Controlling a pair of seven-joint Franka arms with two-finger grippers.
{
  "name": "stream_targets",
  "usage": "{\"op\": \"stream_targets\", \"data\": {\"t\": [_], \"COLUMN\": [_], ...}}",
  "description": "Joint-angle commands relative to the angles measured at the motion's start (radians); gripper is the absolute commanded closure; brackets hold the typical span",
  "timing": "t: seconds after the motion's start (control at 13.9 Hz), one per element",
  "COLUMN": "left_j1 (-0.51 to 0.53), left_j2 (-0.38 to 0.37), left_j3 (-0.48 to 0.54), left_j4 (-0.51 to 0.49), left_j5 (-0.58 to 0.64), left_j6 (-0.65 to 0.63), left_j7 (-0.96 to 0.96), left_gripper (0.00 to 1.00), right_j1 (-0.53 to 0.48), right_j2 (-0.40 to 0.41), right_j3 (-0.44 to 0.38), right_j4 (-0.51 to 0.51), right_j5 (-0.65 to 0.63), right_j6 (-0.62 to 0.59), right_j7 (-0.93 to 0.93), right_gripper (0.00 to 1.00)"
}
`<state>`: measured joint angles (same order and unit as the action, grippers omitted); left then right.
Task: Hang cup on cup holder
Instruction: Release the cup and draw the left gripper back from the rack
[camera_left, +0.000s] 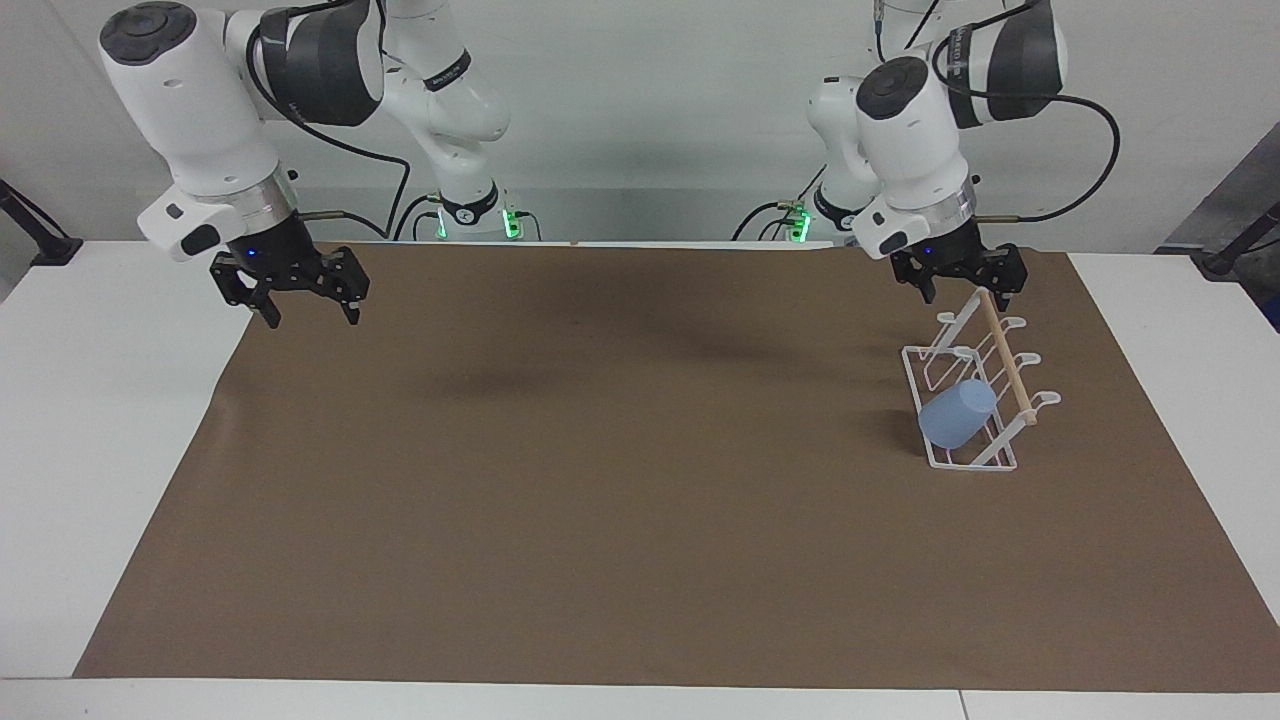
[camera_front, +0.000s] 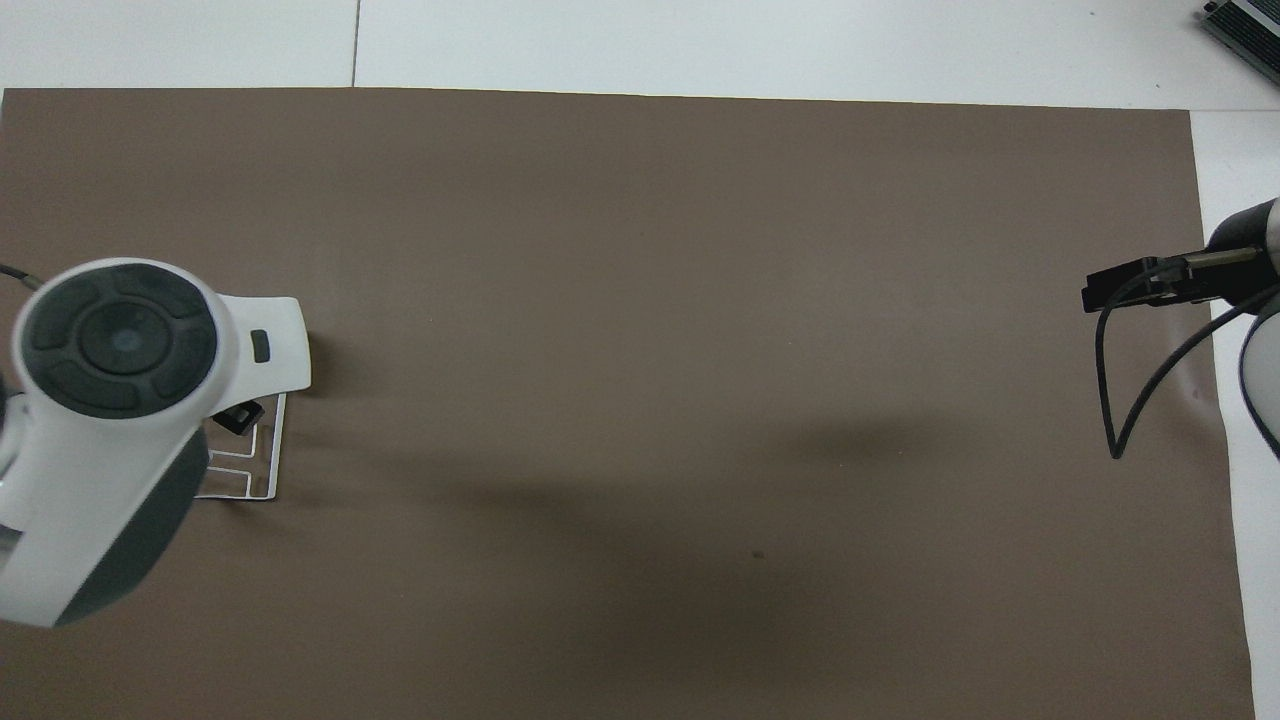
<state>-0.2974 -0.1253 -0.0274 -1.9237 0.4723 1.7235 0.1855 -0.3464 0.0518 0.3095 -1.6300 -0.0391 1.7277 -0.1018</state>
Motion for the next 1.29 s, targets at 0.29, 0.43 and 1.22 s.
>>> {"op": "stream_targets", "data": {"t": [0.29, 0.43, 1.22], "left_j1": [0.191, 0.205, 0.204], "left_j2": [-0.002, -0.004, 0.102], "left_j3": [-0.006, -0.006, 0.016], "left_j4": [0.075, 0.089, 0.325], "left_j5": [-0.375, -0.397, -0.498], "left_j6": [-0.076, -0.105, -0.275], "left_j7": [-0.131, -0.207, -0.216], "left_gripper": [0.0, 0.0, 0.0], "right_j1": [-0.008, -0.008, -0.008], "right_j2": [-0.015, -0.015, -0.015], "right_j3": [0.005, 0.005, 0.005], "right_j4": [-0.019, -0.019, -0.019], "right_j5": [-0.002, -0.002, -0.002], "right_j6": [0.003, 0.004, 0.003], "right_j7": [-0.022, -0.022, -0.022], "right_gripper": [0.0, 0.0, 0.0]}}
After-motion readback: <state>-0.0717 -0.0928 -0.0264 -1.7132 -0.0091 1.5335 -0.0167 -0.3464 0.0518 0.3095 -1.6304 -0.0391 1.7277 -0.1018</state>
